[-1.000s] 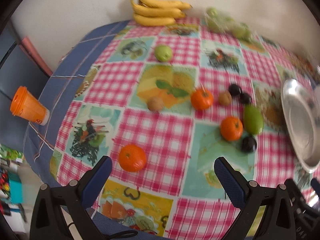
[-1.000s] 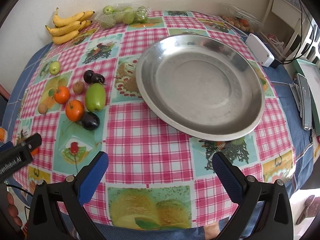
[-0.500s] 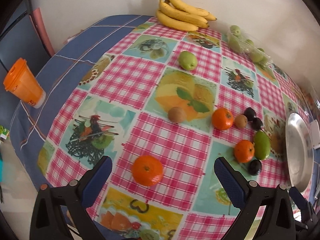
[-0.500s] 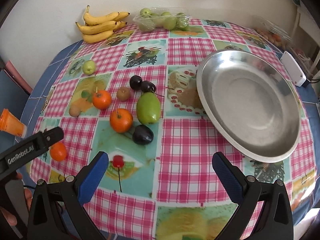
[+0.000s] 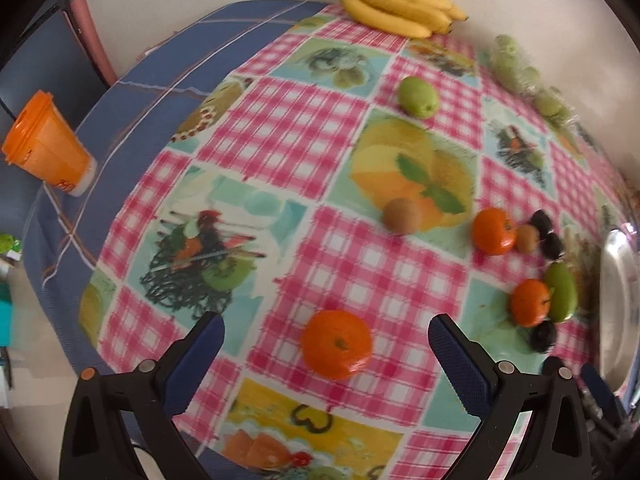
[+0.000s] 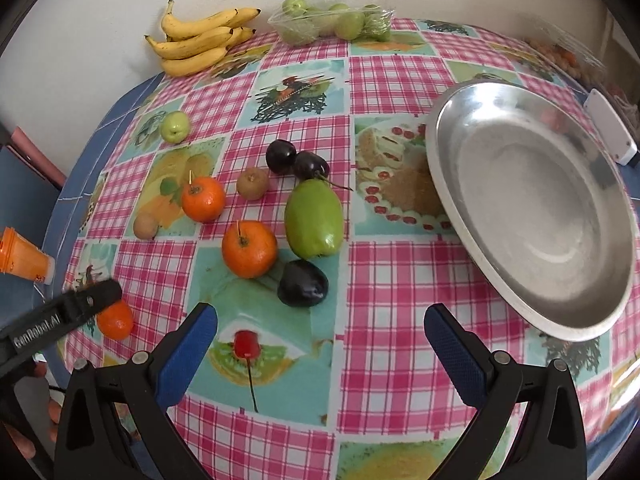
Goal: Organize fruits
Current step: 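Close the right gripper on the dark plum while the left gripper grasps the orange, then carry the plum and orange over the steel bowl with both grippers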
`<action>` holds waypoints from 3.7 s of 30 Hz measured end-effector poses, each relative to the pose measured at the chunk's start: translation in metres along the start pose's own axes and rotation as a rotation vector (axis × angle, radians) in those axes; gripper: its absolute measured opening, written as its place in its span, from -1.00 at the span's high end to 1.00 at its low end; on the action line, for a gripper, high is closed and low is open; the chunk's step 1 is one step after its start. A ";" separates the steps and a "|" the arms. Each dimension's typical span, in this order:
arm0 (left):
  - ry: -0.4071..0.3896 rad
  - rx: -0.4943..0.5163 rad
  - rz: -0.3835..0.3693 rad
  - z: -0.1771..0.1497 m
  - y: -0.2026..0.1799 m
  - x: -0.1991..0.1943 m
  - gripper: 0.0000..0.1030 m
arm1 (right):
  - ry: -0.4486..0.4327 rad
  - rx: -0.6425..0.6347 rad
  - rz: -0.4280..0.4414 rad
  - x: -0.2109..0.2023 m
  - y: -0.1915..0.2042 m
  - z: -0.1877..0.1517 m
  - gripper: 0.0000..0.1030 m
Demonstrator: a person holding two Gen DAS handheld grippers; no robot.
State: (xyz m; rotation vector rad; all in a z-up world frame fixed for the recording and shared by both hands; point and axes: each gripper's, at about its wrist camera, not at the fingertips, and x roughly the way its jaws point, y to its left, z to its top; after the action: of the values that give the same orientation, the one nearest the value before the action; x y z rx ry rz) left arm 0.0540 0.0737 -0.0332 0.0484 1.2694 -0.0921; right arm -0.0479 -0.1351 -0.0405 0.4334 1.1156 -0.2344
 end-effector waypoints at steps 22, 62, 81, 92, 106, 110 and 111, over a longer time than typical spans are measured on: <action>0.080 -0.004 -0.069 -0.009 -0.005 0.010 -0.44 | 0.016 0.012 0.000 0.013 0.004 0.010 -0.43; -0.004 -0.040 -0.142 -0.006 -0.010 -0.020 0.18 | 0.005 0.039 0.100 -0.016 -0.002 0.013 0.41; -0.063 0.122 -0.161 0.012 -0.103 -0.040 0.18 | -0.094 0.170 0.038 -0.043 -0.054 0.034 0.41; -0.085 0.285 -0.234 0.007 -0.194 -0.045 0.18 | -0.082 0.348 -0.080 -0.041 -0.133 0.035 0.41; -0.097 0.440 -0.288 -0.011 -0.277 -0.029 0.18 | -0.055 0.483 -0.113 -0.028 -0.194 0.028 0.40; -0.093 0.436 -0.298 -0.012 -0.286 -0.022 0.18 | -0.048 0.487 -0.123 -0.022 -0.198 0.030 0.40; -0.096 0.436 -0.303 -0.012 -0.289 -0.022 0.18 | -0.048 0.489 -0.124 -0.022 -0.198 0.031 0.40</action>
State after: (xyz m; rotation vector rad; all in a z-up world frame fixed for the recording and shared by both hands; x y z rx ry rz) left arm 0.0085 -0.2121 -0.0117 0.2242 1.1348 -0.6254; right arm -0.1102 -0.3269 -0.0530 0.7881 1.0347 -0.6305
